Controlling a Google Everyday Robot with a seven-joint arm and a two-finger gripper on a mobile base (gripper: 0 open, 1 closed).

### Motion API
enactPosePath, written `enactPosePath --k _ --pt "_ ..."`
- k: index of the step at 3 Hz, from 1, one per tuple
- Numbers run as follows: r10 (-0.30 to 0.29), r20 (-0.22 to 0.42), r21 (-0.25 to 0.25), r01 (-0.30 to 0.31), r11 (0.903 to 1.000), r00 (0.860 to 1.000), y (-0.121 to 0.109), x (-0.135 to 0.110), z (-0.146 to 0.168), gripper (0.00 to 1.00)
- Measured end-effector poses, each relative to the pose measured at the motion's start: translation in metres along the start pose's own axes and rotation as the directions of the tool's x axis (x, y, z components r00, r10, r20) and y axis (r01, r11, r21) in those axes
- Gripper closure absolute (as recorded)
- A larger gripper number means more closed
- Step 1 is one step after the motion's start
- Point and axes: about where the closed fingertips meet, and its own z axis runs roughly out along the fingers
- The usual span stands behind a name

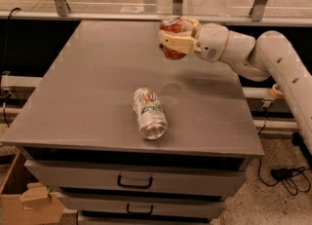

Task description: Place coke can upright

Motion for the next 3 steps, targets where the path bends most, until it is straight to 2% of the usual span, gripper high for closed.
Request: enactPosePath --k 1,2,3 --pt "-0.09 -0.036 -0.07 0.087 0.9938 0.995 0.005 0.008 -0.014 1.0" --pt "-0.102 -0.036 -0.108 0.097 0.9894 0.994 0.014 0.029 -0.032 0.98" --pt "-0.105 -0.041 -0.113 0.1 0.9886 0.994 0.019 0.041 -0.04 0.75"
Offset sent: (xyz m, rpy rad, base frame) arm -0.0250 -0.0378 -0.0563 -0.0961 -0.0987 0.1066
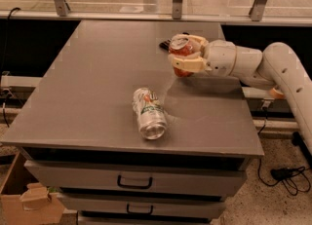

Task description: Place coke can upright

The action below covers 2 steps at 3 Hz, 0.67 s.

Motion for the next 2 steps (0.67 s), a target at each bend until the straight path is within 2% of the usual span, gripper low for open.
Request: enactPosePath --k 2 --pt "0.01 -0.035 0.012 -0.009 0.9999 0.999 0.0127 0.0158 -0.0202 0.29"
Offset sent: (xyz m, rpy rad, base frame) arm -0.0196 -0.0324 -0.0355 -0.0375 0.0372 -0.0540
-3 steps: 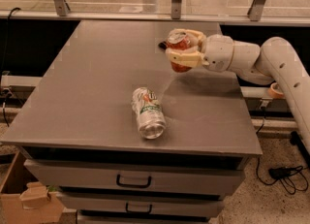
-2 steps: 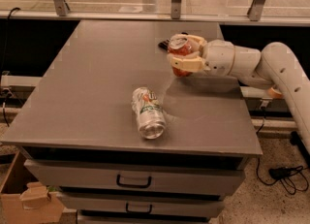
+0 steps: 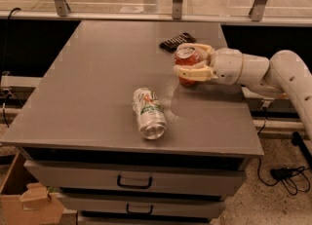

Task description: Place coke can upright

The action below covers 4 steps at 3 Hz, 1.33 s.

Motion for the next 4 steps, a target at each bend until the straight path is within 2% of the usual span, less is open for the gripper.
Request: enactPosePath --k 1,2,3,4 --pt "0.008 -0.012 0.024 -0.008 0.9997 1.0 0.006 0.006 -0.009 0.06" --pt "0.014 -0.024 0.052 -0.013 0.9986 1.0 0.01 0.011 -0.019 0.0" --pt "-0.005 -0.048 0.081 0.008 0.9967 0.999 0.005 0.004 -0.031 0.0" --pt "-0.04 -0.101 0.143 0.055 0.9882 0.994 -0.016 -0.028 -0.059 0.0"
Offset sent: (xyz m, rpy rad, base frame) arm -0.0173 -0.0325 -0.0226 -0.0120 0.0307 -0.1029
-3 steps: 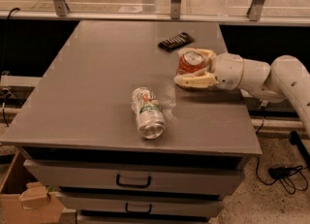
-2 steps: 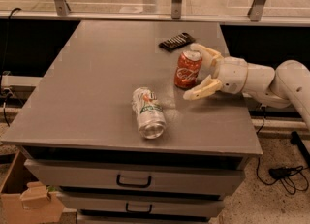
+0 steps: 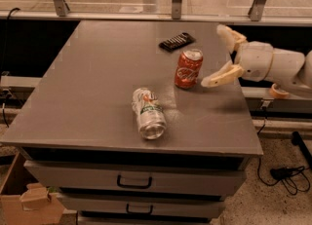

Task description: Place coke can upright

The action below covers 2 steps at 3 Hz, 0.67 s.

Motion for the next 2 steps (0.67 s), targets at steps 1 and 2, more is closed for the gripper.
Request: enactPosePath --k 1,2 --pt "-0.122 -0.099 0.205 0.141 0.9686 0.987 -0.067 -0.095 -0.063 0.0" --pt "-0.248 -0.182 0.323 0.296 0.8989 0.952 -0.098 -0.191 -0.095 0.0"
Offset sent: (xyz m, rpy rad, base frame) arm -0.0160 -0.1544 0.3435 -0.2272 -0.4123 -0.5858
